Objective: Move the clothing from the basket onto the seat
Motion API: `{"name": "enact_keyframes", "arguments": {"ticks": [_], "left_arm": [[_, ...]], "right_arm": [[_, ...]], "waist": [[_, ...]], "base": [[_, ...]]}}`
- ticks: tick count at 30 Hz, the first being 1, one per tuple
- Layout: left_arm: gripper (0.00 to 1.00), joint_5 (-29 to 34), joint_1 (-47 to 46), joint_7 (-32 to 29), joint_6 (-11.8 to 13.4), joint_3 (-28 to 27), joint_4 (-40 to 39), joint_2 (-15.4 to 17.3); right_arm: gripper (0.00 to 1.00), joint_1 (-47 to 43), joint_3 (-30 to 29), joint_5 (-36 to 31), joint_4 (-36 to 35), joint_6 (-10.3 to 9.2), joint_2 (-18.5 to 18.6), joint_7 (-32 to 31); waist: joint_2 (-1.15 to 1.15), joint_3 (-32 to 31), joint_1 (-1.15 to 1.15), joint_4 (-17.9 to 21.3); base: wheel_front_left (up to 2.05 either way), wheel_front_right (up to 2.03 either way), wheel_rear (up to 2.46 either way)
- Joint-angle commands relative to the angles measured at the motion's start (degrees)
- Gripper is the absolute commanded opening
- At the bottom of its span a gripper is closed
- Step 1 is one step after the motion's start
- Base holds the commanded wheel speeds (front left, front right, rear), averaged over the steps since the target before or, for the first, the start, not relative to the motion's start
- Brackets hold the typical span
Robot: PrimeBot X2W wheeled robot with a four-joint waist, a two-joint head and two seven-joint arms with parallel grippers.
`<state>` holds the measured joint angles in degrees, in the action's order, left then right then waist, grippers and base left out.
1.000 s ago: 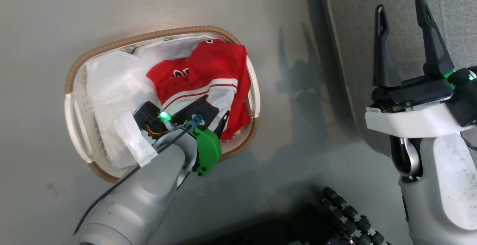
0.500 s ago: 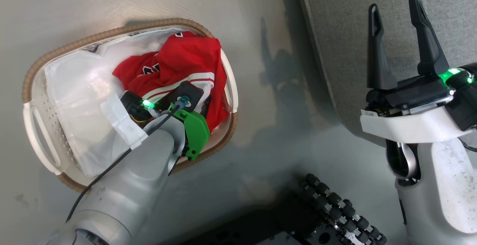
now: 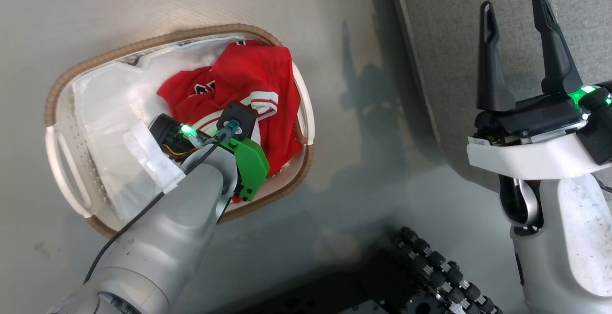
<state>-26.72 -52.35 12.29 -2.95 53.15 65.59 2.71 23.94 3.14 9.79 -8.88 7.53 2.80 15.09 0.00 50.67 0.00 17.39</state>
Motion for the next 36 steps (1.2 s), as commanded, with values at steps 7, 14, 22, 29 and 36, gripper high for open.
{"name": "enact_keyframes", "arguments": {"ticks": [7, 14, 22, 29, 36], "left_arm": [[0.0, -0.1, 1.2, 2.6, 0.2, 0.4, -2.5, 0.4], [0.0, 2.0, 4.0, 2.9, 1.2, -1.8, -12.3, 4.5], [0.0, 5.2, 9.0, 2.9, 1.0, -3.9, -26.0, 8.3], [0.0, 4.8, 8.1, 2.2, -0.8, -3.6, -30.7, 9.5], [0.0, 3.3, 3.8, -2.2, -1.9, -4.1, -35.5, 10.0]], "right_arm": [[1.0, -0.9, -1.2, -1.7, 2.6, -0.08, 0.2, 0.1], [1.0, -2.5, -2.3, -4.0, 5.3, -0.08, 0.2, 0.1], [1.0, -7.5, -3.4, -5.9, 11.1, -0.08, 0.2, 0.1], [1.0, -11.6, -4.0, -6.4, 15.7, -0.08, 0.2, 0.1], [1.0, -13.6, -3.1, -5.4, 18.7, -0.08, 0.2, 0.1]], "waist": [[0.0, -6.2, 0.0, -4.7], [0.0, -13.7, 0.0, -8.6], [0.0, -25.5, 0.0, -11.9], [0.0, -33.9, 0.0, -13.5], [0.0, -39.6, 0.0, -13.9]], "base": [[0.0, 0.0, 0.0], [0.0, 0.0, 0.0], [0.0, 0.0, 0.0], [0.0, 0.0, 0.0], [0.0, 0.0, 0.0]]}}
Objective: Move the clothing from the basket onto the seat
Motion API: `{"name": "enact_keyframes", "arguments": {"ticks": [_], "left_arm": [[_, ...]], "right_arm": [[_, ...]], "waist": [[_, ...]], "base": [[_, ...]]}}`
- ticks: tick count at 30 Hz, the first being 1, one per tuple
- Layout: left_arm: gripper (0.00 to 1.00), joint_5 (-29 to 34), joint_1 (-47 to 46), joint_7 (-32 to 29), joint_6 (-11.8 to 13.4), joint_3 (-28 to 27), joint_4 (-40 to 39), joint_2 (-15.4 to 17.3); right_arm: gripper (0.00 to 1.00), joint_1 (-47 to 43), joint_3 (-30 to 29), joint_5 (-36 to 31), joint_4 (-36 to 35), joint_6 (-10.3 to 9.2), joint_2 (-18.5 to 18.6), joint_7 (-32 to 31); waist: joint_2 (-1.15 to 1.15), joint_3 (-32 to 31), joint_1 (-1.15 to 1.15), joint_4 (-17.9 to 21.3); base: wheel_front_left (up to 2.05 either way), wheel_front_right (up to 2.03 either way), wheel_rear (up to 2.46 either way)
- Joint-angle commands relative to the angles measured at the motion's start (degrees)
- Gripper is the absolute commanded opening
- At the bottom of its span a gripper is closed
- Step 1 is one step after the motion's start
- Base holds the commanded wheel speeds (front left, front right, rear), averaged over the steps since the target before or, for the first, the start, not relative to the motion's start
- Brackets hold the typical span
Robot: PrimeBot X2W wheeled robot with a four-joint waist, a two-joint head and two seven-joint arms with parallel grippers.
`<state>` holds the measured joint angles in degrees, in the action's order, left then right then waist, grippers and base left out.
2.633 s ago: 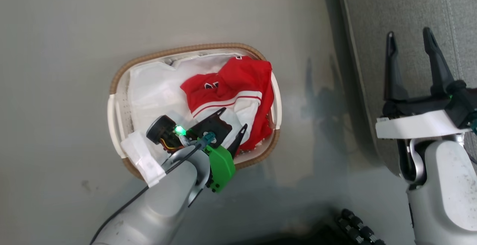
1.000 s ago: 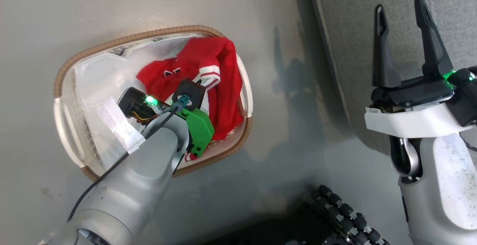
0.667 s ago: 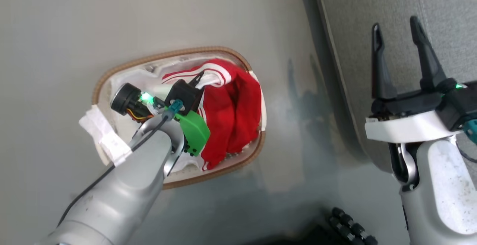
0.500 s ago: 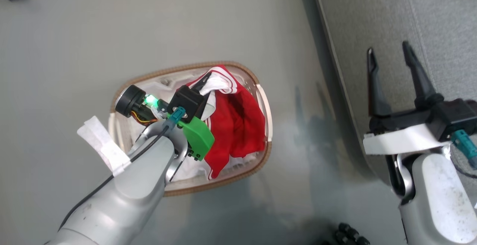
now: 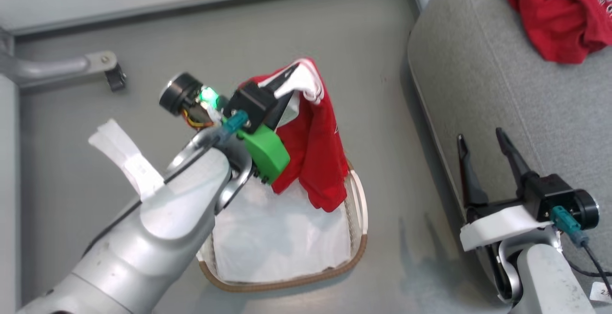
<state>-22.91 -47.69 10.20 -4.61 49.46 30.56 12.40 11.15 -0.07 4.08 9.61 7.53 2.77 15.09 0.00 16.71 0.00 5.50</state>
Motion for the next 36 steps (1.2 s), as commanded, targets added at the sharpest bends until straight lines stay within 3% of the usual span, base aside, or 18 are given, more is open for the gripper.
{"name": "enact_keyframes", "arguments": {"ticks": [1, 14, 27, 36], "left_arm": [[0.0, -0.8, -1.5, -0.7, -0.3, -0.6, -1.0, 0.3], [0.0, -3.1, -12.3, -8.8, 0.3, -4.1, -5.1, 1.1], [0.0, -4.3, -15.6, -12.9, 2.4, -3.8, -3.0, -2.5], [0.0, -5.0, -16.0, -13.1, 1.8, -2.0, -3.6, -5.7]], "right_arm": [[1.0, -0.9, 0.4, 0.4, 0.4, -0.08, 0.2, 0.1], [1.0, 1.4, 6.9, 1.8, 2.0, -0.08, 0.2, 0.1], [1.0, 8.8, 21.8, 7.8, 4.3, -0.08, 0.2, 0.1], [1.0, 15.9, 25.1, 5.7, 13.2, -0.08, 0.2, 0.1]], "waist": [[0.0, -6.2, 0.0, -2.0], [0.0, -10.2, 0.0, -0.7], [0.0, -12.8, 0.0, -0.1], [0.0, -14.7, 0.0, -2.4]], "base": [[0.0, 0.0, 0.0], [0.0, 0.0, 0.0], [0.0, 0.0, 0.0], [0.0, 0.0, 0.0]]}}
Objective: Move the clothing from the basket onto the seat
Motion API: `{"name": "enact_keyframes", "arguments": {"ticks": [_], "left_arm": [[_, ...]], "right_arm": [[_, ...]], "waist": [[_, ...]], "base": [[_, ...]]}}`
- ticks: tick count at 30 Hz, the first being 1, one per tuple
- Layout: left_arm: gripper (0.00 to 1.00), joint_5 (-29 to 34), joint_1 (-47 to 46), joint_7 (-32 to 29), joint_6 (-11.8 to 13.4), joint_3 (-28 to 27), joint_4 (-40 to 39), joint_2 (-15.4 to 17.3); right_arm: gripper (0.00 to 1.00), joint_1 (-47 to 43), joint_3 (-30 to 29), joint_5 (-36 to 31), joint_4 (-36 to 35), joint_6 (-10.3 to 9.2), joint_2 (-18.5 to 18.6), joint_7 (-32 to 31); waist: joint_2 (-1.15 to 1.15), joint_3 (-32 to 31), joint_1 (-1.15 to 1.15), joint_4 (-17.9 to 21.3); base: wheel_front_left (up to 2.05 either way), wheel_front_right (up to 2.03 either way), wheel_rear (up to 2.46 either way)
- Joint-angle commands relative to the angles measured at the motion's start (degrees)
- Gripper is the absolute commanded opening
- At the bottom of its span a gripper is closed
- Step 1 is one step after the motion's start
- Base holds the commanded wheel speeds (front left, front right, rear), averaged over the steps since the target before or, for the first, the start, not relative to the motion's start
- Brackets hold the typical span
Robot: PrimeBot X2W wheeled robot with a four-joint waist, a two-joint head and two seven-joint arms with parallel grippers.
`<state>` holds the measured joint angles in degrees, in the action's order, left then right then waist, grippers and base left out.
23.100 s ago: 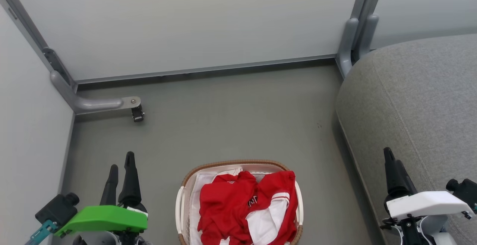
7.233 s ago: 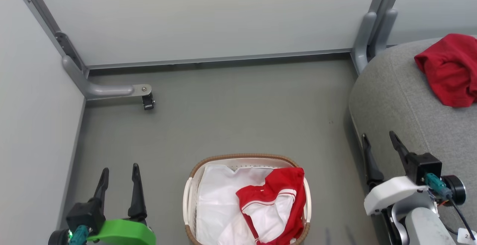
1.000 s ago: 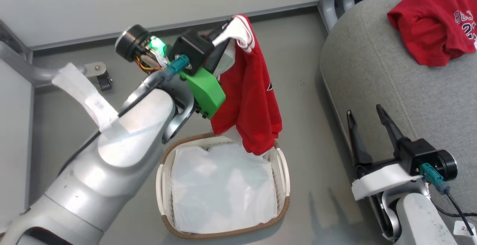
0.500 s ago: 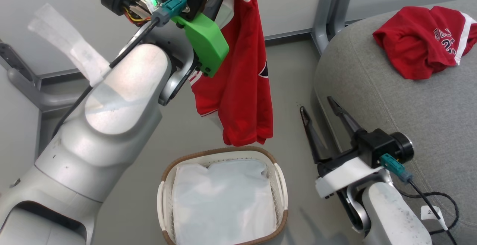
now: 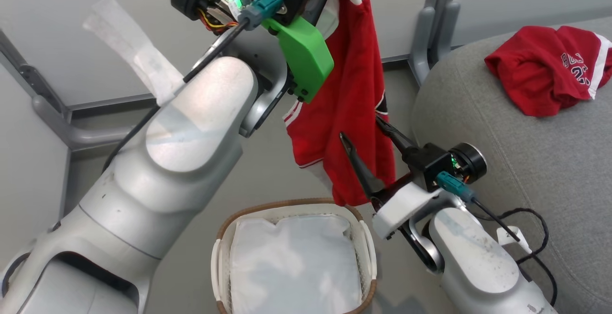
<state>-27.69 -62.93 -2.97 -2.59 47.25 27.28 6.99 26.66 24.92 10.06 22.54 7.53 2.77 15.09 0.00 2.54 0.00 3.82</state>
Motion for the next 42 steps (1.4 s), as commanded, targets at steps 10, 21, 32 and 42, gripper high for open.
{"name": "enact_keyframes", "arguments": {"ticks": [10, 21, 32, 42], "left_arm": [[0.0, -1.4, -0.6, -0.5, 0.0, 2.8, -3.9, -3.0], [0.0, -3.0, 4.5, -0.3, 1.5, 2.7, -7.7, 0.6], [1.0, -6.1, 13.5, 5.5, 3.4, -0.4, -7.4, 5.6], [1.0, -8.9, 23.8, 11.4, 3.7, 0.0, -6.2, 6.1]], "right_arm": [[1.0, 7.2, -0.6, -1.6, 12.1, -0.08, 0.2, 0.1], [0.0, 7.6, -1.8, -1.2, 12.8, -0.08, 0.2, 0.1], [0.0, 6.2, -4.1, -1.6, 8.4, -0.08, 0.2, 0.1], [0.0, 5.5, -8.2, -3.6, 7.1, -0.08, 0.2, 0.1]], "waist": [[0.0, -2.4, 0.0, -4.1], [0.0, -2.6, 0.0, -5.0], [0.0, -2.2, 0.0, -3.6], [0.0, -1.9, 0.0, -3.3]], "base": [[0.0, 0.0, 0.0], [0.0, 0.0, 0.0], [0.0, 0.0, 0.0], [0.0, 0.0, 0.0]]}}
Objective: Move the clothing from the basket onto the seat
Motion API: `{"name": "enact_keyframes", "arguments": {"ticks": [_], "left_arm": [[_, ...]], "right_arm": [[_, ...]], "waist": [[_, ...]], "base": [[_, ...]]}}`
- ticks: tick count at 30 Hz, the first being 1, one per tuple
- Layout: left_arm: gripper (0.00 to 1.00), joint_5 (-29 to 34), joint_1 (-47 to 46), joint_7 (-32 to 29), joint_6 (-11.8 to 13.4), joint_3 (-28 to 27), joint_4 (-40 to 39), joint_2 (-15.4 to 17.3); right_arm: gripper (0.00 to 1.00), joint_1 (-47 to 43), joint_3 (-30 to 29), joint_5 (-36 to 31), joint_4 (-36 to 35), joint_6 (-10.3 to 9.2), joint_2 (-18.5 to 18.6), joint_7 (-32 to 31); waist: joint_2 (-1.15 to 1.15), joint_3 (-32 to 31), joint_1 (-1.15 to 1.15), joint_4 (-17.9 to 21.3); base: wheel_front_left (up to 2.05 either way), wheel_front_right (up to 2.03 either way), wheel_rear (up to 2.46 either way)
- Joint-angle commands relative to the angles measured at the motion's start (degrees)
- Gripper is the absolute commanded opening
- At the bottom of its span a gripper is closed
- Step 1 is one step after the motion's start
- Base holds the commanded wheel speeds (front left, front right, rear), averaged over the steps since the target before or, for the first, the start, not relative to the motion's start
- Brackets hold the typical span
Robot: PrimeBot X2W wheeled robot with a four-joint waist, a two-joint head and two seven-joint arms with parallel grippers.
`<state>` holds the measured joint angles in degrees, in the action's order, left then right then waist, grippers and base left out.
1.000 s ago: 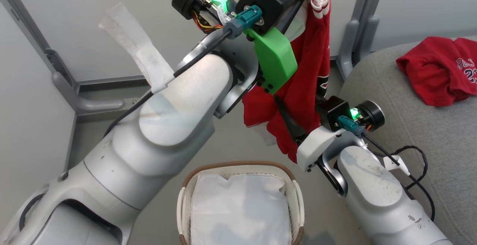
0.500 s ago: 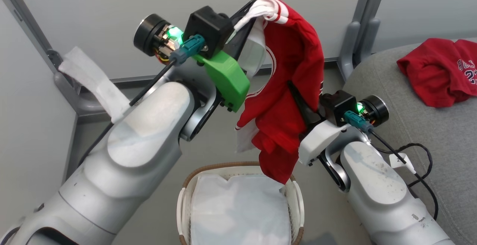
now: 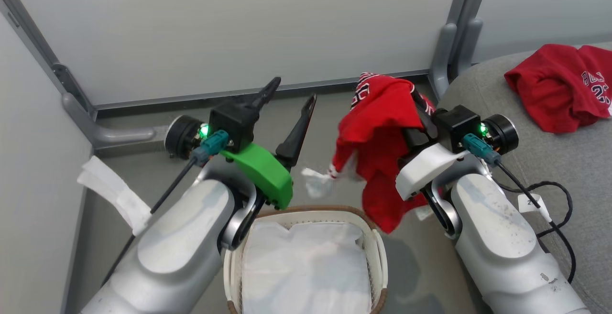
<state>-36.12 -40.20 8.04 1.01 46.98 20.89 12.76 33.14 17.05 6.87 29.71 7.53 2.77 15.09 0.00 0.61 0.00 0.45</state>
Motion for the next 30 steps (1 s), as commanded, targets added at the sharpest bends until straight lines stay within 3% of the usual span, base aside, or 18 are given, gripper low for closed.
{"name": "enact_keyframes", "arguments": {"ticks": [1, 17, 25, 30], "left_arm": [[1.0, -0.4, 2.0, 1.0, 0.0, 0.4, 0.2, 0.4], [1.0, 0.2, 11.9, 5.4, 0.4, 3.7, -2.4, -0.4], [1.0, 2.2, 13.7, 6.6, 0.3, 5.1, -4.1, -0.9], [1.0, 3.2, 14.0, 6.7, 0.3, 5.6, -5.1, -0.6]], "right_arm": [[0.0, -0.9, -0.7, -0.7, -0.1, -0.08, 0.2, 0.1], [0.0, -3.6, -8.1, -5.4, -1.6, -0.08, 0.2, 0.1], [0.0, -6.3, -10.4, -6.4, -5.4, -0.08, 0.2, 0.1], [0.0, -8.3, -11.4, -7.1, -8.7, -0.08, 0.2, -0.5]], "waist": [[0.0, 0.1, 0.0, 0.1], [0.0, 1.1, 0.0, 3.0], [0.0, 2.1, 0.0, 7.2], [0.0, 3.5, 0.0, 11.8]], "base": [[0.0, 0.0, 0.0], [0.0, 0.0, 0.0], [0.0, 0.0, 0.0], [0.0, 0.0, 0.0]]}}
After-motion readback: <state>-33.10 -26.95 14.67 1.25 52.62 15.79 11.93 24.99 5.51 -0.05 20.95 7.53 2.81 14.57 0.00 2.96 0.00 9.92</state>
